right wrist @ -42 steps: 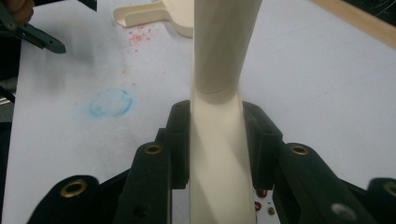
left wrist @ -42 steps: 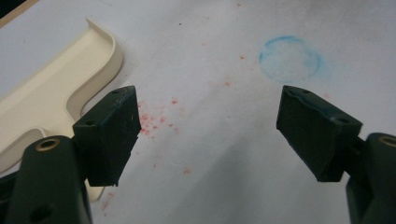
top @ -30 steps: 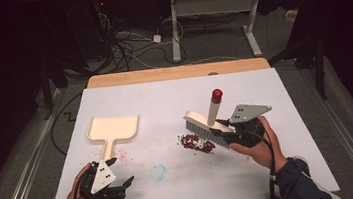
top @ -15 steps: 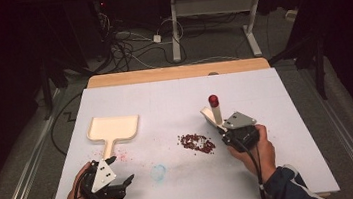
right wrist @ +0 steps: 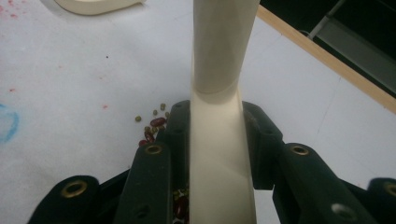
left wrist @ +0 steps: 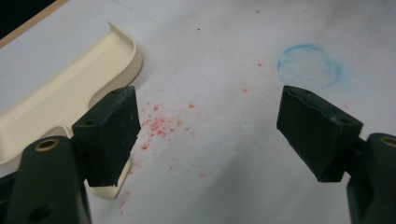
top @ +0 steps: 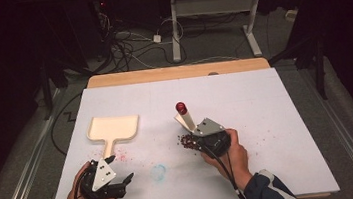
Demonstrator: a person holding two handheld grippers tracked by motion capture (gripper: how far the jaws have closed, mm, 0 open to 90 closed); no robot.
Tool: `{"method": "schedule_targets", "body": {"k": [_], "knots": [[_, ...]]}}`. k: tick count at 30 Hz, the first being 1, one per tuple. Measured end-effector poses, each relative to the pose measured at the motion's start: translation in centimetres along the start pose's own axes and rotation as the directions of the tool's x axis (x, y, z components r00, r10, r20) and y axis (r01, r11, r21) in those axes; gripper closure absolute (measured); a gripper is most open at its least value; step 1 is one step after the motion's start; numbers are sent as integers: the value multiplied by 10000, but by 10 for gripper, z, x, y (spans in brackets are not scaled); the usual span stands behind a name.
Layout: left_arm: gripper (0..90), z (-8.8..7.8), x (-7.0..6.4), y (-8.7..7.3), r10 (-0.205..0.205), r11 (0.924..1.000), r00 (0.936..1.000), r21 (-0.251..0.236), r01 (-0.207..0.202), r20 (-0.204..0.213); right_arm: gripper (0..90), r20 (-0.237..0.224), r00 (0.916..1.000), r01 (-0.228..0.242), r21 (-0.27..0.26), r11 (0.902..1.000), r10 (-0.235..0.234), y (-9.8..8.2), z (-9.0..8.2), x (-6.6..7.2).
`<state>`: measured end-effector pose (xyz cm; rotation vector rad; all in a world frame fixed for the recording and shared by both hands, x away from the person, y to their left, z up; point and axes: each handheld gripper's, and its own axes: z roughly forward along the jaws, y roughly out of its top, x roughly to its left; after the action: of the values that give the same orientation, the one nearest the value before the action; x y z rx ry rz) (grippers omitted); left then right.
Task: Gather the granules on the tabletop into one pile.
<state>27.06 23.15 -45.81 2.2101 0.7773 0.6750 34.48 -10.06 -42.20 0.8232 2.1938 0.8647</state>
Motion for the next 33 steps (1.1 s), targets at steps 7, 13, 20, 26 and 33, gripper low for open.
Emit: {"method": "schedule_targets", "body": {"k": [7, 13, 20, 26, 33], "knots": [[206, 0, 0, 0, 53, 10000, 10000, 27, -53, 25, 677, -356, 9993, -160, -555, 9983, 141, 0, -14, -17], [206, -1, 0, 0, 40, 10000, 10000, -2, -40, -18, 677, -2005, 9789, 31, -1821, 9833, -402, -8, -39, -39], [206, 0, -1, 0, 25, 10000, 10000, 40, -25, 16, 676, -4001, 9049, 461, -2475, 9678, -1454, -23, -60, -51], [206, 0, 0, 0, 50, 10000, 10000, 60, -50, 61, 676, -5335, 8025, 1468, -2576, 9551, -2672, -39, -64, -41], [206, 2, -1, 0, 73, 9999, 9998, 99, -75, 170, 676, -6142, 7200, 1831, -2808, 9421, -3230, -51, -39, -43]]}}
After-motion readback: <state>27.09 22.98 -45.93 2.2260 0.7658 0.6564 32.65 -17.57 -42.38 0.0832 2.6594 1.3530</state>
